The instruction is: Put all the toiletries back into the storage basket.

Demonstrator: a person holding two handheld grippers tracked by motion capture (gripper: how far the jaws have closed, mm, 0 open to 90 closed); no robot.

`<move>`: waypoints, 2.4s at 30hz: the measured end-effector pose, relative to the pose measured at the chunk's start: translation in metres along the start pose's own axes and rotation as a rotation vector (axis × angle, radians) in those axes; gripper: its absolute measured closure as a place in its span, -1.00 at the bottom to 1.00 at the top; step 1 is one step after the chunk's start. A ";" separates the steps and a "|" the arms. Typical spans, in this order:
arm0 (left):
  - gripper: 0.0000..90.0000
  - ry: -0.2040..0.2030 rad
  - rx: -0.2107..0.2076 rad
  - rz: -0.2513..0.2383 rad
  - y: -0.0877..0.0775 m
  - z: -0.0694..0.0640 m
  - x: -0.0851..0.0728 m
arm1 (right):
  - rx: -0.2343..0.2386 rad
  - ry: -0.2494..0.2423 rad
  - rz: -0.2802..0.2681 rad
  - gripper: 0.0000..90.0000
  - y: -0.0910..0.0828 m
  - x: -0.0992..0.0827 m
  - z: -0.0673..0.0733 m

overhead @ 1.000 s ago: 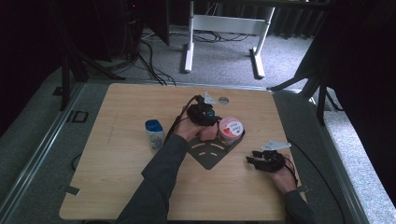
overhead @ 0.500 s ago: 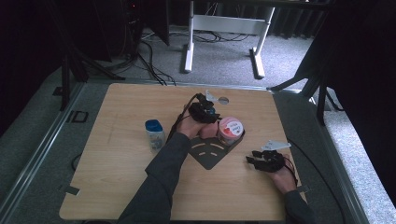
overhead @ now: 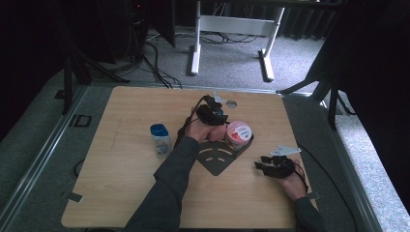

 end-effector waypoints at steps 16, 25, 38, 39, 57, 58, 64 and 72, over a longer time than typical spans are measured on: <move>0.18 -0.036 0.018 -0.022 0.001 0.002 0.003 | 0.001 -0.002 -0.001 0.25 0.001 0.000 0.001; 0.18 -0.044 0.025 -0.015 0.003 0.002 0.002 | 0.001 -0.004 0.000 0.25 0.001 0.001 0.001; 0.15 -0.042 0.027 0.000 0.004 0.000 0.000 | 0.002 -0.007 0.001 0.25 0.001 0.001 0.002; 0.11 -0.048 0.015 0.004 0.004 0.000 0.000 | 0.002 -0.006 0.000 0.25 0.001 0.001 0.002; -0.08 -0.073 -0.003 0.006 -0.012 0.002 -0.011 | 0.004 -0.010 0.001 0.23 0.002 0.001 0.003; -0.08 -0.071 -0.006 0.005 -0.013 0.001 -0.012 | 0.005 -0.010 0.001 0.23 0.002 0.001 0.003; -0.12 -0.063 -0.021 0.004 -0.025 0.000 -0.020 | 0.006 -0.011 0.001 0.22 0.002 0.002 0.004; -0.03 -0.034 -0.075 -0.004 -0.042 -0.003 -0.028 | 0.007 -0.011 -0.001 0.22 0.003 0.002 0.004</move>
Point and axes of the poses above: each handheld gripper's, and its own axes: y roughly forward along the jaws, x roughly out of its top, z roughly to its left, the point moved 6 cm from there along y, roughly forward along the jaws, and after that the axes turned 1 degree about z, right-handed, at the moved point
